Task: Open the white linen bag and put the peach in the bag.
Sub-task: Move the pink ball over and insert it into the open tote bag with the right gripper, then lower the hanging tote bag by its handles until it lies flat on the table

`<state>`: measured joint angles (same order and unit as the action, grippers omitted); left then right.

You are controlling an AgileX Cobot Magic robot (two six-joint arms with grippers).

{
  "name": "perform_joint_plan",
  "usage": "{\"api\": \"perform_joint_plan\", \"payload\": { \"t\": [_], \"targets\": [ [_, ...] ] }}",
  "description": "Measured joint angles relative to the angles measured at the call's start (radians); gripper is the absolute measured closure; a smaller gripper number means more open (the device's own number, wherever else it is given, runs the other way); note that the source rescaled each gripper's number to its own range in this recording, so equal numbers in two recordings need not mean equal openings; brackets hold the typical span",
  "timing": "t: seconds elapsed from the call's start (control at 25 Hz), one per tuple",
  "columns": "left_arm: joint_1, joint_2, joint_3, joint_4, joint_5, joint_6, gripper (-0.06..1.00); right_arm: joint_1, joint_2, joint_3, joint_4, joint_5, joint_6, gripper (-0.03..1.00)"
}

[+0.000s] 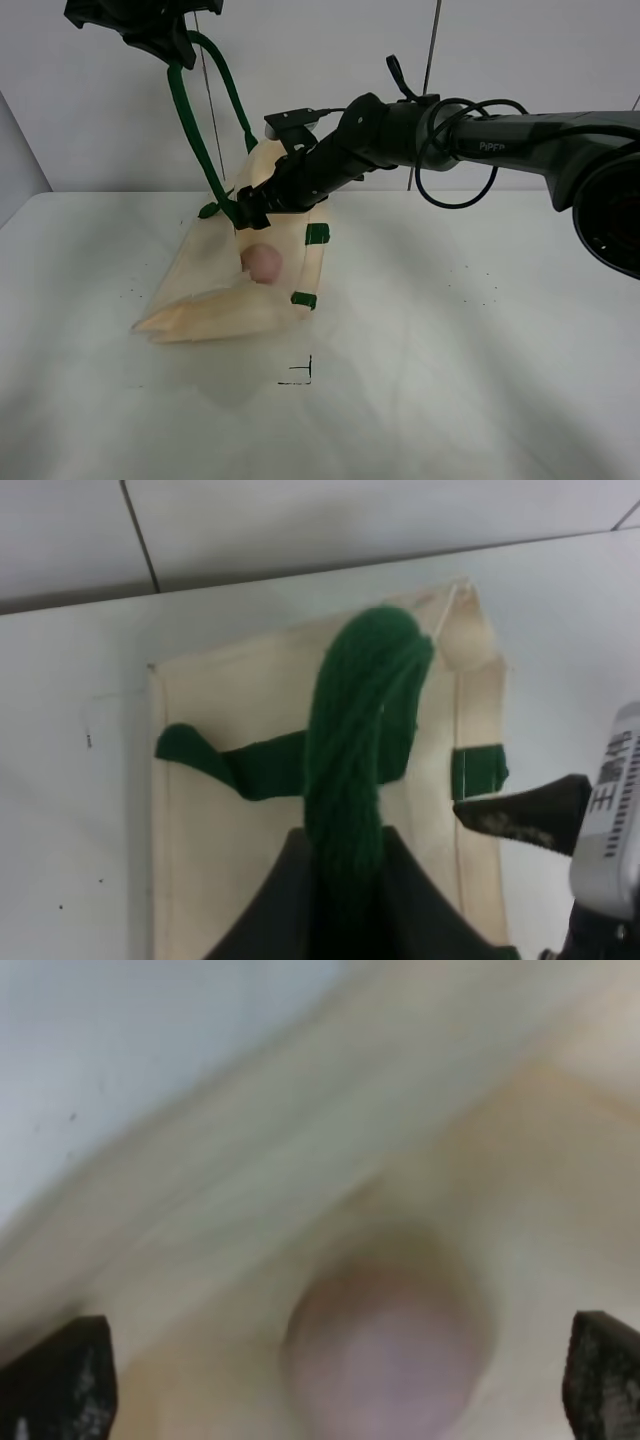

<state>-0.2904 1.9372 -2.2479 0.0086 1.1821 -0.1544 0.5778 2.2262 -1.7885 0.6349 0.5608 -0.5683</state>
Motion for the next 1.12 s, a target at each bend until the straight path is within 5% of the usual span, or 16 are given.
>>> {"api": "perform_joint_plan", "payload": {
  "t": [0.48,1.12],
  "targets": [
    [0.0,0.0,0.002,0.0,0.0,0.0,0.94,-0.115,-0.002,-0.237,-0.471,0.501,0.48,-0.03],
    [0.0,0.0,0.002,0.0,0.0,0.0,0.94,-0.515,-0.002,-0.25,-0.573,0.63,0.51,-0.03]
  ]
}}
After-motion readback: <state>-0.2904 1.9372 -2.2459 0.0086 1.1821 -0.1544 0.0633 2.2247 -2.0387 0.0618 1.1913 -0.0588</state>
